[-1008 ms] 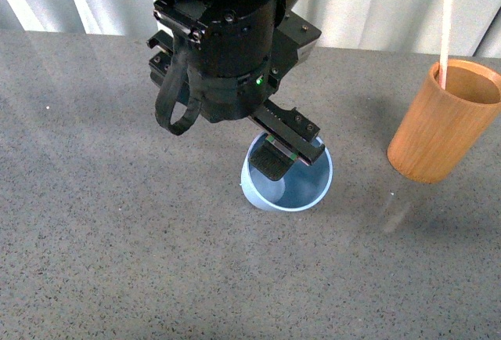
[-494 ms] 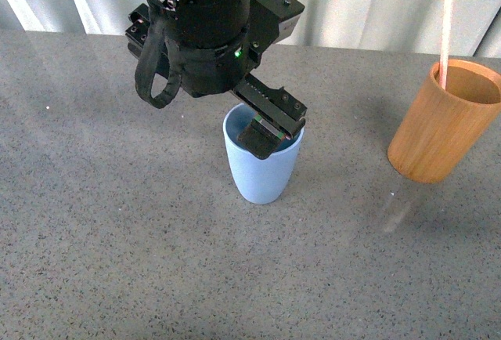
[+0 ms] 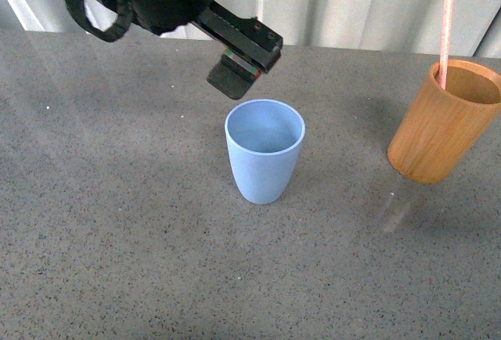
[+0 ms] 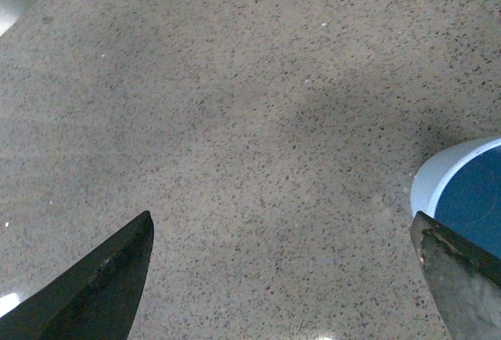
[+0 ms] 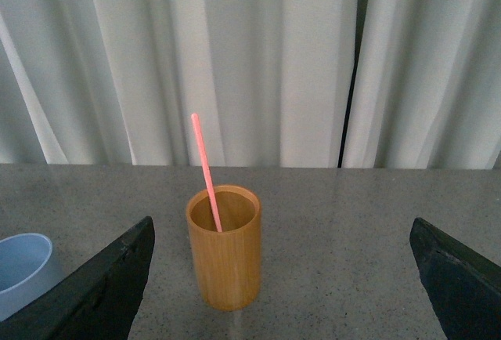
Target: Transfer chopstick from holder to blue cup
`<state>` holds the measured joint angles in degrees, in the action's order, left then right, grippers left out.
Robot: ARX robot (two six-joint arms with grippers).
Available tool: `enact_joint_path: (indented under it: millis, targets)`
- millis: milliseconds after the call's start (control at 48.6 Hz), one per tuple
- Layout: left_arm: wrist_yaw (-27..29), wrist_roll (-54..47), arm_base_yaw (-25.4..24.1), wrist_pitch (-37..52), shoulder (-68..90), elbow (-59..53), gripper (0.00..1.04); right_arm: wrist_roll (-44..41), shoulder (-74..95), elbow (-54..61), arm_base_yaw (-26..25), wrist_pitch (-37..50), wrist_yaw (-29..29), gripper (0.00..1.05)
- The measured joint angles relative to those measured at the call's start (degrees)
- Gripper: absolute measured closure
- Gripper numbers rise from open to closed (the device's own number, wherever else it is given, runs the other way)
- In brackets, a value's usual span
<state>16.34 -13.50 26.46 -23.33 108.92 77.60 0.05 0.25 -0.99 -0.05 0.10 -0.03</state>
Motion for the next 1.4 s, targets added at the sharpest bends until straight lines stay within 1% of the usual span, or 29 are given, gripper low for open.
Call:
enact_joint_path:
  millis: [82,144,206,267,288,350,411,432,452,473,514,576,596,617,658,740,781,884,905,1069,1234,1295,1398]
  targets:
    - [-1.0,0.6,-1.6,1.5,-3.1,-2.6,0.07,0.0,0.0,0.0,0.0,0.0,0.0,0.10]
    - [-0.3,2.3,-3.0,6.1,-5.9,-5.5,0.07,0.0,0.0,0.0,0.0,0.0,0.0,0.10]
    - [3.7,4.7,-4.5,15.2,-9.7,-10.0,0.07,0.0,0.0,0.0,0.0,0.0,0.0,0.10]
    - [11.1,6.9,-6.6,31.6,-15.6,-17.4,0.07,0.0,0.0,0.0,0.0,0.0,0.0,0.10]
    - [12.3,7.6,-7.2,36.2,-17.1,-19.1,0.07,0.0,0.0,0.0,0.0,0.0,0.0,0.10]
    - [13.0,8.4,-7.7,41.4,-18.7,-20.0,0.07,0.0,0.0,0.0,0.0,0.0,0.0,0.10]
    - [13.1,9.0,-8.0,42.4,-19.3,-20.1,0.07,0.0,0.0,0.0,0.0,0.0,0.0,0.10]
    - [12.2,9.3,-8.2,43.2,-19.3,-20.6,0.08,0.0,0.0,0.0,0.0,0.0,0.0,0.10]
    - [9.7,9.9,-8.5,46.1,-19.2,-21.8,0.11,0.0,0.0,0.0,0.0,0.0,0.0,0.10]
    - [5.7,10.7,-9.0,51.7,-19.3,-24.4,0.16,0.0,0.0,0.0,0.0,0.0,0.0,0.10]
    - [1.2,11.6,-9.8,59.7,-20.1,-29.5,0.25,0.0,0.0,0.0,0.0,0.0,0.0,0.10]
    - [-1.9,12.2,-10.7,65.9,-22.3,-35.4,0.36,0.0,0.0,0.0,0.0,0.0,0.0,0.10]
    - [-2.7,12.4,-11.2,67.7,-23.8,-37.9,0.41,0.0,0.0,0.0,0.0,0.0,0.0,0.10]
    - [-3.0,12.4,-11.7,68.6,-24.9,-39.5,0.45,0.0,0.0,0.0,0.0,0.0,0.0,0.10]
    - [-3.8,12.7,-13.2,70.4,-28.2,-43.6,0.56,0.0,0.0,0.0,0.0,0.0,0.0,0.10]
    - [-4.9,12.9,-15.1,71.8,-31.9,-48.4,0.70,0.0,0.0,0.0,0.0,0.0,0.0,0.10]
    - [-5.6,13.2,-16.2,72.5,-33.6,-51.3,0.79,0.0,0.0,0.0,0.0,0.0,0.0,0.10]
    - [-7.3,13.4,-17.3,73.0,-36.6,-55.8,0.95,0.0,0.0,0.0,0.0,0.0,0.0,0.10]
    - [-8.0,13.4,-17.6,73.2,-37.7,-57.1,1.00,0.0,0.0,0.0,0.0,0.0,0.0,0.10]
    - [-10.1,13.6,-20.0,73.1,-45.0,-64.0,1.01,0.0,0.0,0.0,0.0,0.0,0.0,0.10]
    - [-12.2,13.6,-21.9,70.6,-52.6,-69.1,1.01,0.0,0.0,0.0,0.0,0.0,0.0,0.10]
    - [-15.6,13.6,-24.2,69.4,-54.9,-70.2,1.01,0.0,0.0,0.0,0.0,0.0,0.0,0.10]
    - [-16.0,13.6,-26.1,67.3,-58.7,-71.9,1.01,0.0,0.0,0.0,0.0,0.0,0.0,0.10]
